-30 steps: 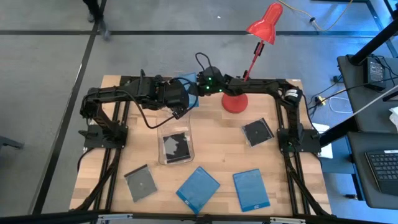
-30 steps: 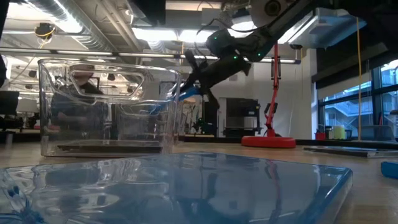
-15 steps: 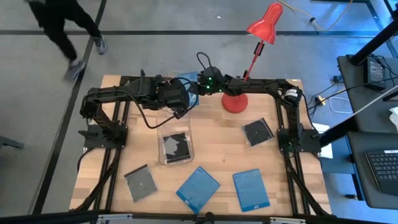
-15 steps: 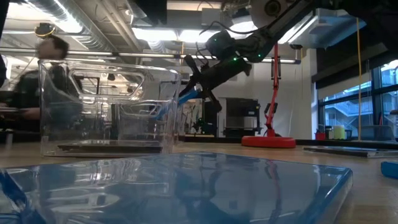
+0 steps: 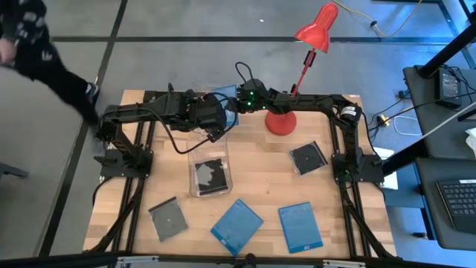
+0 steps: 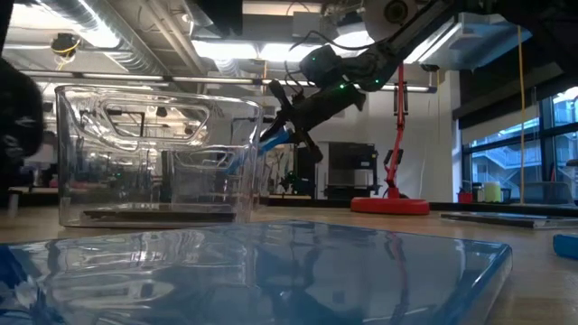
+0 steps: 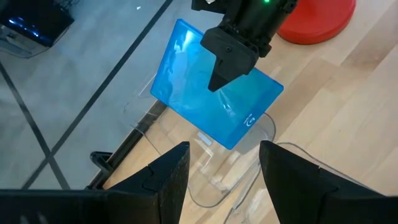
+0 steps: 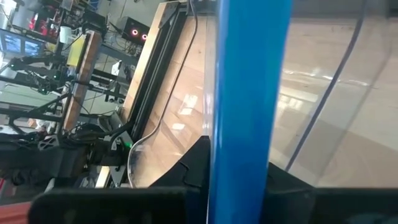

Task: Pick & place jewel cases by type
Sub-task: Put the top left blue cd case into the top transparent bin

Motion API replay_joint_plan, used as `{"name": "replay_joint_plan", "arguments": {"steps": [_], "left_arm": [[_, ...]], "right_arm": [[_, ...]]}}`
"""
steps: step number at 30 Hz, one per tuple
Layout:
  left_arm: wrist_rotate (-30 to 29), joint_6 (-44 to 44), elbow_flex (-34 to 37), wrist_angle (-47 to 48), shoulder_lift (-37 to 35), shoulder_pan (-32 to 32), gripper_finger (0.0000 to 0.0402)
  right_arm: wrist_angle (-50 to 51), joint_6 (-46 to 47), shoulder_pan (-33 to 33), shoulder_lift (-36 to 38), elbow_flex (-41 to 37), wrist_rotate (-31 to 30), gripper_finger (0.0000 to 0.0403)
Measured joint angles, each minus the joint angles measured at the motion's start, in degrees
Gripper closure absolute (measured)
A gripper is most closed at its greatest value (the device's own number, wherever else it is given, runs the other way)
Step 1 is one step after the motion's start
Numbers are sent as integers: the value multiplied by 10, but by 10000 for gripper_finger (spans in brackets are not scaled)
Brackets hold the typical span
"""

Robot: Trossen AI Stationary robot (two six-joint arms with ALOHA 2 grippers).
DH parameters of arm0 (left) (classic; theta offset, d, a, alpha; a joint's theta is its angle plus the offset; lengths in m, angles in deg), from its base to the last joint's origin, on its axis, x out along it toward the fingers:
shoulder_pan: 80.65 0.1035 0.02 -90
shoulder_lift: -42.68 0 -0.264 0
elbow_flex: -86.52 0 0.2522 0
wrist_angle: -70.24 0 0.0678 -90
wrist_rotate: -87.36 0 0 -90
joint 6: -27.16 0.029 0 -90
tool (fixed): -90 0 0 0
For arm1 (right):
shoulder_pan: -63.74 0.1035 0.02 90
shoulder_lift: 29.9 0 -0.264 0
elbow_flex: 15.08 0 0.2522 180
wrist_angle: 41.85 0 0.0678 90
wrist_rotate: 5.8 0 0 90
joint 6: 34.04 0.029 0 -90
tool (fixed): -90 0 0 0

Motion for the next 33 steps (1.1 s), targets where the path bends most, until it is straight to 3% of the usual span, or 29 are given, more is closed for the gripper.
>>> {"name": "replay_joint_plan", "arguments": {"steps": [11,22,33], "left_arm": [[-1,0,0,0,0,0,210],[-1,11,0,0,0,0,210],[-1,11,0,0,0,0,210]], "right_arm": [[2,-2,0,0,-1,-23,349],[21,2,0,0,-1,-20,259],[37,49,0,0,-1,-22,253]]}}
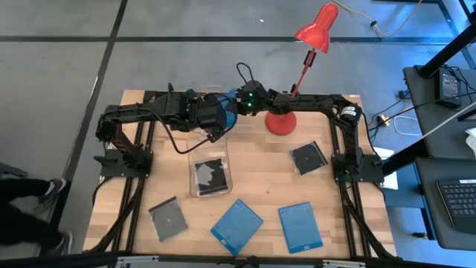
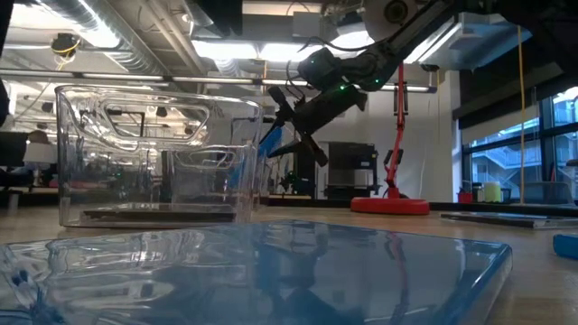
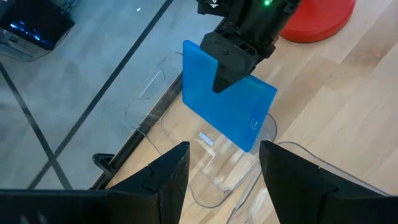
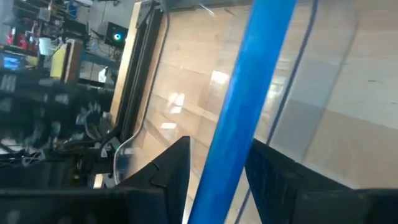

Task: Pick & place jewel cases by type
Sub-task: Put the top left blue cd case into the top transparent bin

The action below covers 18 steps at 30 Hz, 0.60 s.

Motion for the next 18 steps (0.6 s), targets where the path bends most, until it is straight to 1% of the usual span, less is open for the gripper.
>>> {"name": "replay_joint_plan", "arguments": {"steps": [5,13,18], "left_arm": [[2,0,0,0,0,0,210],[5,0,0,0,0,0,210],[5,0,0,0,0,0,210]], "right_arm": [[0,10,0,0,0,5,253],[77,-47,-12,2,0,-8,253],[78,-50,-15,1,5,-1,253]]}}
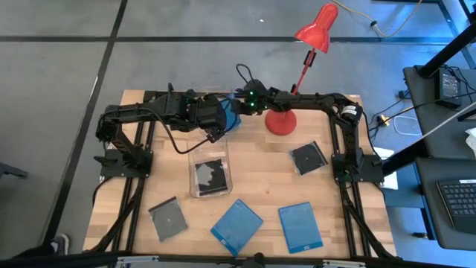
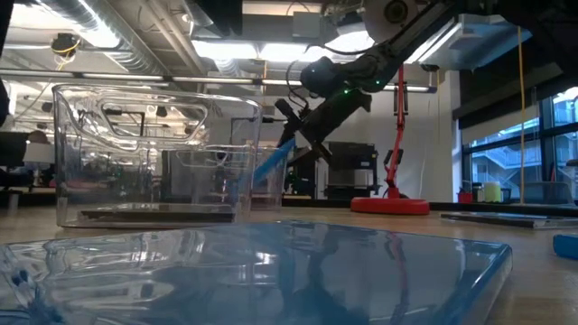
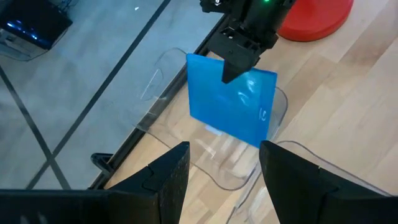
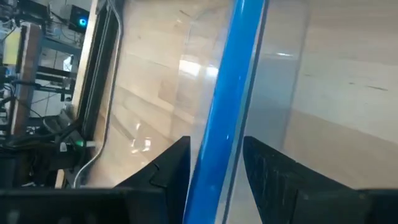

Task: Pick & place jewel cases by type
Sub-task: Put the top left blue cd case into the top transparent bin, then put the right blue cd case into the top transparent bin

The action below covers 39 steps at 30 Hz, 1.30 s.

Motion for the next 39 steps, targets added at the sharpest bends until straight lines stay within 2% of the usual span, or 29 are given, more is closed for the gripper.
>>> {"name": "replay_joint_plan", "arguments": {"steps": [12,14,17,20,24,29,34,39], "left_arm": [[-1,15,0,0,0,1,210],[1,15,0,0,0,1,210],[4,18,0,0,0,-4,210],[21,19,14,4,-2,-17,210],[73,-15,55,28,-29,-28,210],[89,-86,132,21,-65,-34,210],[120,-136,191,-31,-102,-38,210],[130,-135,220,-93,-121,-59,210]], "right_arm": [[-3,-23,2,0,72,3,253],[17,-71,2,0,86,11,253],[69,-184,1,1,112,65,253],[165,-272,8,1,136,104,253],[257,-347,37,6,155,32,253],[301,-429,83,36,156,-37,253],[335,-478,118,68,157,-12,253],[356,-510,151,91,156,28,253]]}}
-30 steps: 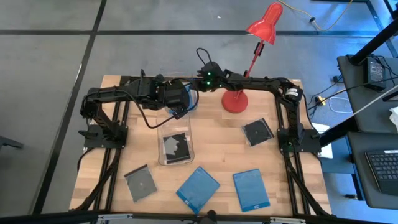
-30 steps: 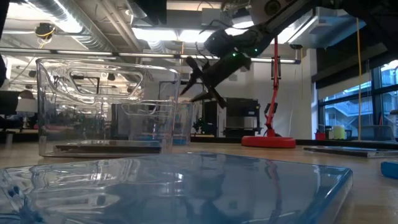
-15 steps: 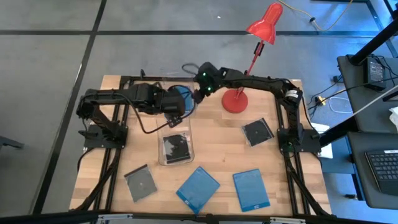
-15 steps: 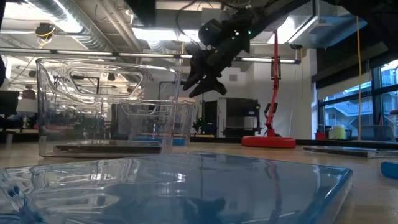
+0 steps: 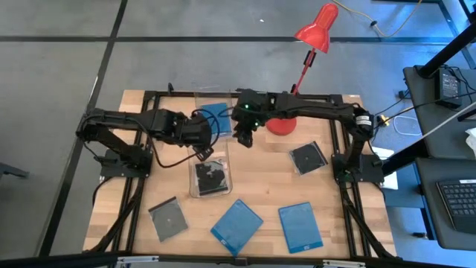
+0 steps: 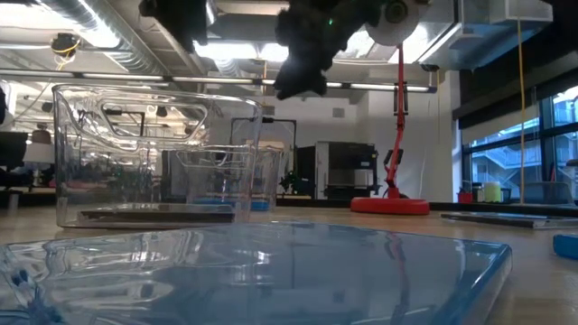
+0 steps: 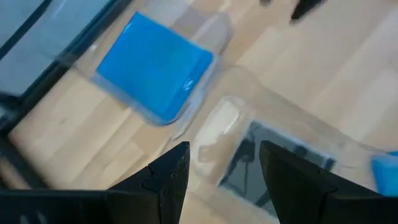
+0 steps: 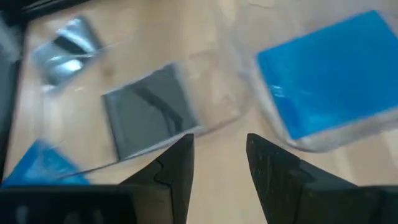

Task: Pick & place jewel cases by type
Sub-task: Put the right blue cd case into the top transparent bin

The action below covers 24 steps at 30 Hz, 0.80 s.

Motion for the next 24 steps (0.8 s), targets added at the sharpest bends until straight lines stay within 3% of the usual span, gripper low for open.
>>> {"name": "replay_joint_plan", "arguments": {"steps": [4,10,15,24], "left_arm": [[0,8,16,-50,-1,-21,210],[-18,15,24,-114,5,-51,210],[-16,76,24,-205,15,-59,210],[151,278,23,-441,84,-27,210]], "right_arm": [[5,-10,23,21,-29,6,253],[-47,37,41,81,-133,2,253],[-53,82,53,151,-214,-28,253],[-49,319,114,299,-341,-60,253]]}}
